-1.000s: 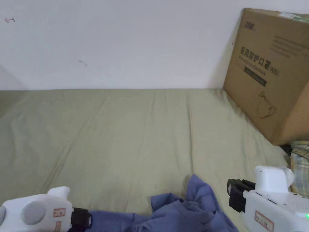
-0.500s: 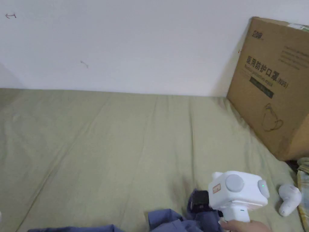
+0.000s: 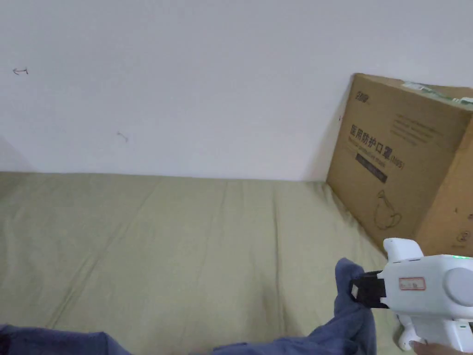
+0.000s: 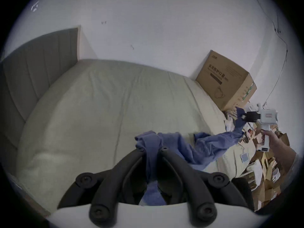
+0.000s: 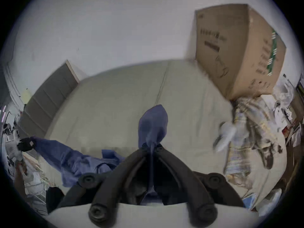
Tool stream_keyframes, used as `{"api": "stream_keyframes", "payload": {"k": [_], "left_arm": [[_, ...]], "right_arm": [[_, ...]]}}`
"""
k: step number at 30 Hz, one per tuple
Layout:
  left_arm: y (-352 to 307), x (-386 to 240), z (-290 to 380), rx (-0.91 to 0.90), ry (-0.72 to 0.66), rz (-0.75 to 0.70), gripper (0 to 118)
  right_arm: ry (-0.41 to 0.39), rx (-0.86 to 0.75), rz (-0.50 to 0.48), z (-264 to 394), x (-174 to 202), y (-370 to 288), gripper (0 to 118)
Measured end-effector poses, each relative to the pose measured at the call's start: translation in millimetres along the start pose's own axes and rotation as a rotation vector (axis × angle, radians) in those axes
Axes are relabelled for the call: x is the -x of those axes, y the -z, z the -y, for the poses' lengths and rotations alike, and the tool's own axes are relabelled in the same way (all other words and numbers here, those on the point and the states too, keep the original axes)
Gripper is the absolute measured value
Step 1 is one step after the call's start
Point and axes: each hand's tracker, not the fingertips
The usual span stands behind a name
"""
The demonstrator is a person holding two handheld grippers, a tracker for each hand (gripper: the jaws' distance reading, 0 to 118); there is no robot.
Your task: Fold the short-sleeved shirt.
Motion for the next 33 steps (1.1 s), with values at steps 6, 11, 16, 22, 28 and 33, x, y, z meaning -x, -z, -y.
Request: {"api": "stream_keyframes", "payload": {"k": [6, 11, 16, 22, 28, 33], "left_arm": [[-40.3, 4.7, -80.4, -0.105, 0.046, -0.034, 9], [-58.7, -4.8, -143.5, -0.168, 0.058, -0.021, 9], [-56.5, -24.7, -190.1, -0.214, 0.07, -0.021, 9], [-19.0, -50.9, -239.1, -0.281, 0.072, -0.041, 9], [26.5, -58.9, -273.0, -0.364, 0.066, -0.065, 9], [58.6, -46.3, -269.0, -0.365, -0.021, -0.044, 9]], "right_arm": [[0.002, -0.169, 0.083, -59.8, -16.4, -89.9, 2], [0.016, -0.244, 0.098, -111.2, -20.6, -135.0, 2], [-0.007, -0.31, 0.139, -165.8, -16.6, -152.1, 2], [-0.007, -0.399, 0.217, -232.2, -12.0, -142.0, 2], [0.02, -0.534, 0.252, -269.9, -14.8, -129.7, 2], [0.049, -0.571, 0.257, -262.7, -23.2, -105.9, 2]]}}
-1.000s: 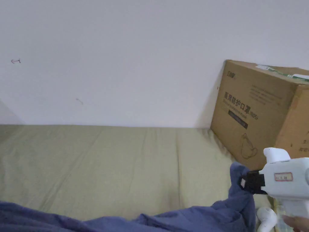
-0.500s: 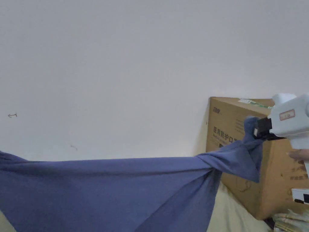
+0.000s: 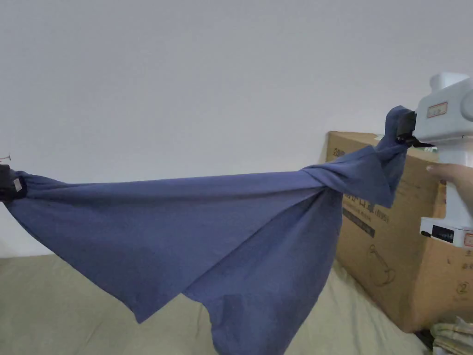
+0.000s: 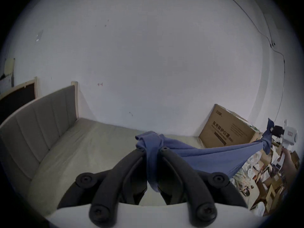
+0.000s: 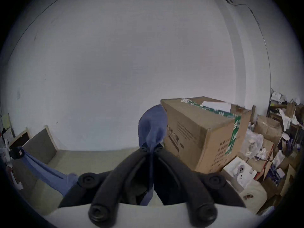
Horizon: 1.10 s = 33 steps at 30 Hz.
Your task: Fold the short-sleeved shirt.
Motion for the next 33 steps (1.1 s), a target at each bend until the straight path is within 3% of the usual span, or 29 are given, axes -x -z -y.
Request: {"api": "stream_keyframes", "payload": {"k": [5, 9, 12, 15, 19, 24, 28, 29, 31, 32, 33], "left_arm": [[33.4, 35.8, 67.3, 0.23, -0.027, -0.048, 9], [39.7, 82.5, 177.4, 0.532, -0.079, -0.07, 9], [19.4, 111.1, 264.2, 0.734, -0.122, -0.077, 9], [-18.3, 137.8, 332.5, 0.875, -0.186, -0.088, 9], [-61.2, 156.7, 353.6, 0.861, -0.24, -0.073, 9], [-95.1, 158.9, 338.3, 0.837, -0.202, -0.06, 9], [-110.3, 157.9, 333.9, 0.85, -0.097, -0.043, 9], [-114.9, 157.5, 331.6, 0.838, -0.083, -0.032, 13], [-127.2, 158.8, 328.5, 0.802, -0.084, -0.071, 45], [-134.4, 161.7, 325.8, 0.781, -0.054, -0.122, 70], [-140.9, 165.9, 322.9, 0.766, -0.029, -0.152, 105]], "right_arm": [[0.106, 0.218, -0.03, 117.2, -21.2, 27.2, 2], [0.107, 0.638, -0.01, 277.7, -45.8, 36.3, 2], [0.102, 0.837, 0.013, 372.6, -60.8, 13.7, 2], [0.153, 0.99, 0.054, 439.7, -73.9, -27.8, 2], [0.111, 1.013, 0.011, 460.6, -91.3, -54.3, 2], [-0.105, 0.994, -0.048, 442.3, -74.2, -77.8, 3], [-0.122, 1.024, -0.038, 437.0, -52.7, -90.0, 4], [-0.119, 1.028, -0.037, 436.8, -49.5, -92.2, 7], [-0.146, 1.025, -0.016, 435.9, -46.1, -97.3, 30], [-0.189, 0.995, 0.006, 433.0, -44.2, -104.0, 49], [-0.217, 0.978, 0.012, 429.8, -44.1, -107.4, 82]]}}
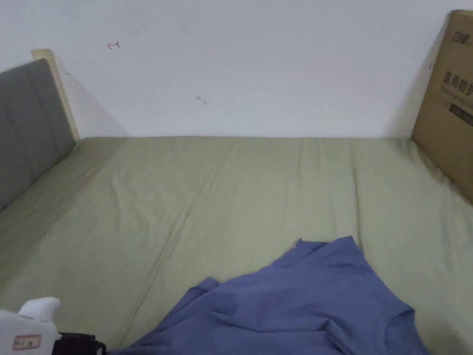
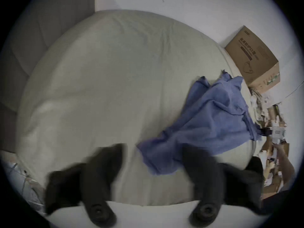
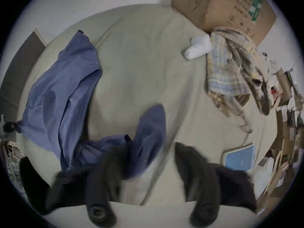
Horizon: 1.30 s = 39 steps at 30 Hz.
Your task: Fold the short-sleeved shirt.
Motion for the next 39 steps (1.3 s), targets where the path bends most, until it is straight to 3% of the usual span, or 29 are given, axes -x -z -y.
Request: {"api": "stream_keyframes", "payload": {"k": [1, 6, 10, 11, 12, 13, 14, 15, 16, 17, 18, 22, 23, 24, 26, 27, 31, 32, 34, 35, 36, 37, 39], "left_arm": [[-8.0, 6.8, 3.5, -0.028, 0.001, -0.026, 114], [-59.5, 31.8, 20.0, -0.192, -0.047, -0.098, 112], [-82.0, 29.6, 33.3, -0.249, -0.086, -0.06, 111], [-84.2, 28.0, 34.9, -0.237, -0.105, -0.038, 108], [-85.6, 25.1, 37.0, -0.221, -0.118, -0.004, 92], [-86.6, 22.2, 38.6, -0.228, -0.11, 0.004, 68], [-84.7, 15.3, 40.5, -0.22, -0.095, 0.01, 68], [-82.0, 9.2, 40.7, -0.202, -0.072, 0.016, 57], [-77.8, 4.2, 40.3, -0.186, -0.055, 0.003, 36], [-71.9, -1.1, 40.0, -0.163, -0.031, -0.01, 7], [-65.1, -5.6, 39.0, -0.156, -0.025, -0.009, 0], [-29.4, -2.6, 23.1, -0.113, -0.087, 0.018, 1], [-18.7, -0.5, 17.9, -0.105, -0.115, 0.037, 1], [-9.5, 0.9, 14.0, -0.098, -0.132, 0.056, 20], [15.2, 5.2, 6.1, -0.056, -0.176, 0.065, 105], [30.0, 7.6, 3.3, -0.015, -0.188, 0.054, 117], [68.4, 13.0, -3.2, 0.069, -0.187, -0.015, 111], [78.0, 14.4, -3.7, 0.109, -0.185, 0.002, 104], [78.3, 10.1, 1.9, 0.145, -0.166, 0.017, 77], [79.8, 9.6, 0.0, 0.106, -0.102, -0.052, 59], [65.9, 10.7, 3.7, 0.054, -0.077, -0.022, 15], [57.8, 12.8, 3.9, -0.004, -0.075, 0.031, 8], [20.7, -1.7, 11.7, -0.143, -0.097, 0.13, 8]], "right_arm": [[-0.004, -0.009, -0.001, 1.6, -0.3, -5.4, 96], [0.031, -0.205, -0.057, 2.3, 11.2, -59.3, 96], [0.051, -0.316, -0.137, -3.7, 39.5, -92.5, 95], [0.058, -0.325, -0.163, -5.7, 45.9, -96.8, 95], [0.059, -0.333, -0.196, -6.5, 55.4, -101.7, 94], [0.055, -0.339, -0.23, -6.9, 63.5, -105.4, 85], [0.053, -0.358, -0.26, -6.5, 72.6, -109.7, 85], [0.05, -0.383, -0.284, -7.2, 78.5, -111.9, 78], [0.05, -0.393, -0.293, -8.1, 84.4, -114.0, 58], [0.05, -0.387, -0.299, -10.0, 91.7, -114.2, 20], [0.056, -0.395, -0.322, -10.5, 96.1, -115.6, 2], [0.049, -0.382, -0.377, -14.7, 107.1, -113.2, 2], [0.038, -0.374, -0.377, -15.8, 107.6, -110.7, 2], [0.028, -0.368, -0.379, -15.6, 107.8, -108.6, 2], [0.009, -0.342, -0.387, -13.1, 109.9, -104.3, 2], [0.005, -0.329, -0.388, -12.5, 109.8, -100.8, 2], [0.002, -0.277, -0.394, -8.3, 107.8, -86.6, 2], [0.0, -0.265, -0.394, -8.1, 107.2, -82.3, 2], [-0.007, -0.246, -0.38, -9.3, 106.3, -73.5, 2], [-0.009, -0.239, -0.372, -11.6, 106.4, -68.8, 2], [-0.008, -0.233, -0.366, -14.6, 105.7, -64.0, 2], [-0.006, -0.23, -0.364, -17.6, 105.0, -60.1, 2], [-0.004, -0.224, -0.364, -29.1, 106.1, -51.6, 2]]}}
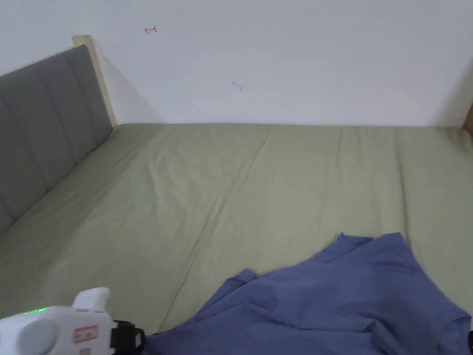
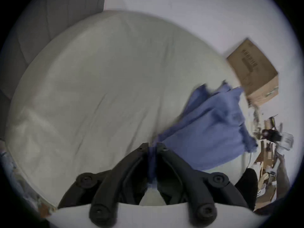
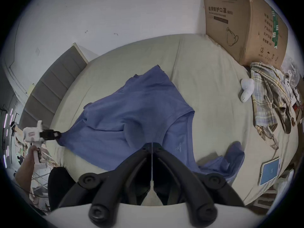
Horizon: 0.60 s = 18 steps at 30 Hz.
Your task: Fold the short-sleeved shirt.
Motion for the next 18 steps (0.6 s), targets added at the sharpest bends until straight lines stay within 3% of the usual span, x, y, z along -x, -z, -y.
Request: {"api": "stream_keyframes", "payload": {"k": [4, 8, 9, 11, 12, 18], "left_arm": [[-41.5, -25.4, 1.9, -0.143, 0.119, -0.012, 8], [-57.7, -47.7, 6.9, -0.152, 0.044, 0.063, 8], [-60.5, -50.2, 8.4, -0.169, 0.036, 0.064, 8], [-61.5, -55.3, 7.6, -0.216, 0.013, 0.06, 8], [-61.6, -57.2, 7.6, -0.221, 0.013, 0.055, 8], [-55.4, -58.3, 6.9, -0.216, 0.001, 0.034, 8]], "right_arm": [[-0.01, -0.001, -0.007, -32.3, -1.9, 26.0, 2], [-0.028, -0.008, -0.009, -89.2, -9.8, 73.1, 2], [-0.028, -0.005, -0.005, -103.0, -11.7, 85.0, 20], [-0.017, 0.01, 0.024, -134.2, -14.1, 116.5, 89], [-0.013, 0.044, 0.019, -145.8, -13.9, 128.6, 105], [0.02, 0.204, 0.056, -216.9, -10.4, 214.2, 105]]}}
